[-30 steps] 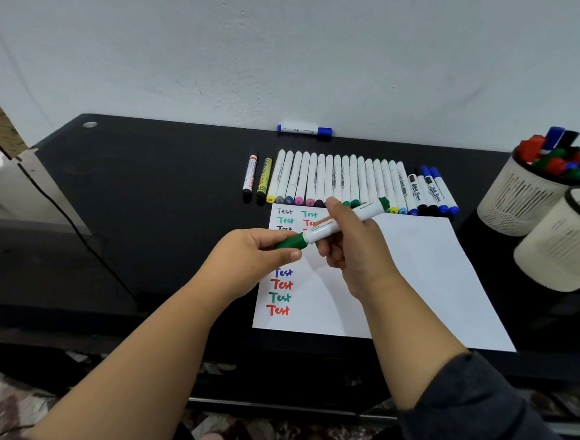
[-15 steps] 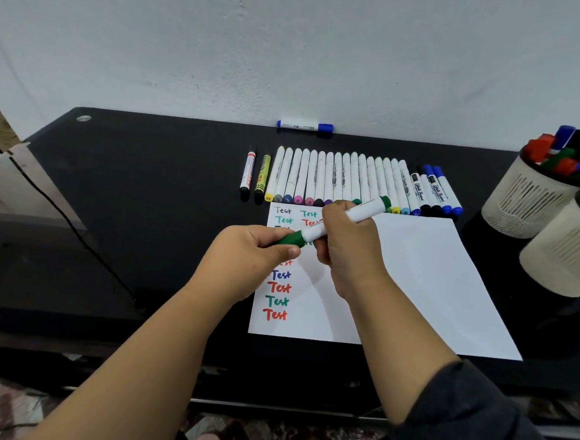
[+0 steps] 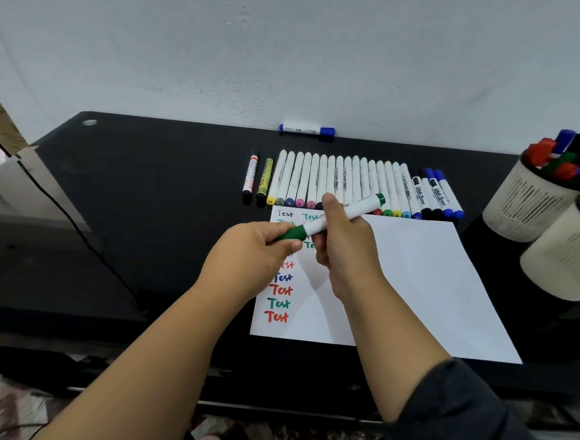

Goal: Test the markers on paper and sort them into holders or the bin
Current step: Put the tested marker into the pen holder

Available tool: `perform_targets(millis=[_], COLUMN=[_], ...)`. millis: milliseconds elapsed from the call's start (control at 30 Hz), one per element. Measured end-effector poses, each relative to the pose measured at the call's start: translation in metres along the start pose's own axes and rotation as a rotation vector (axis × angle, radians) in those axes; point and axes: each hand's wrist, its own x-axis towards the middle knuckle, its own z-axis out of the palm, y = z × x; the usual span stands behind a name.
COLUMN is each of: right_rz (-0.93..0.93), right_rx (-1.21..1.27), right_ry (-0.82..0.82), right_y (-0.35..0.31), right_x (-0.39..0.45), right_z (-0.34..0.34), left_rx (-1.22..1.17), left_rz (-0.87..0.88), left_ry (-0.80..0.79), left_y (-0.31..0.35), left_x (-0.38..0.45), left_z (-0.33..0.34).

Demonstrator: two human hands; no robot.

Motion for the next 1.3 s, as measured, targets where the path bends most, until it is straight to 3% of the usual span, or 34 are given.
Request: perform_targets(millis=[133,200,400,567,667,867,1133,1300], right_rz=[0.008,-0.055,-0.702,-0.996,-0.989,-0.784,-0.470,-0.365], right_rx=[0.187,0.135,-0.780,-1.024,-1.096,-1.069,-0.625,-0.666], right_ry=[0.040,0.097,0.074,0.146,0.116,0.287,0.382,0.411], right_y=[0.000,-0.003,-0.011,-0.035,-0.052,-0.083,-0.109,-0.117], right_x=[-0.009,-0.014,-0.031,-0.036,-0.034,-0.019,0.005,0.028], right_z=[-0.006,-0.012,-0.036,-0.056,-0.070,-0.122,-0.196,-0.225], left_rx=[0.060,0.076,0.077,0.009,-0.022,-0.097,0.346,0.573], left_rz=[-0.016,-0.021,0.012,0.031,0.125,0.225,0.280,0.352], left_ry=[0.000,-0.009,-0.035,-0.040,-0.040,-0.137,-0.303,-0.216], left_y=[0.008,0.014,0.035,0.060,0.074,0.100,0.106,0.090], left_x=[-0.010,-0.016,-0.033,-0.041,-0.039,-0.022,0.043,0.083], left_z=[0.000,-0.003,-0.013,-0.014,-0.008,0.021,0.102,0.144])
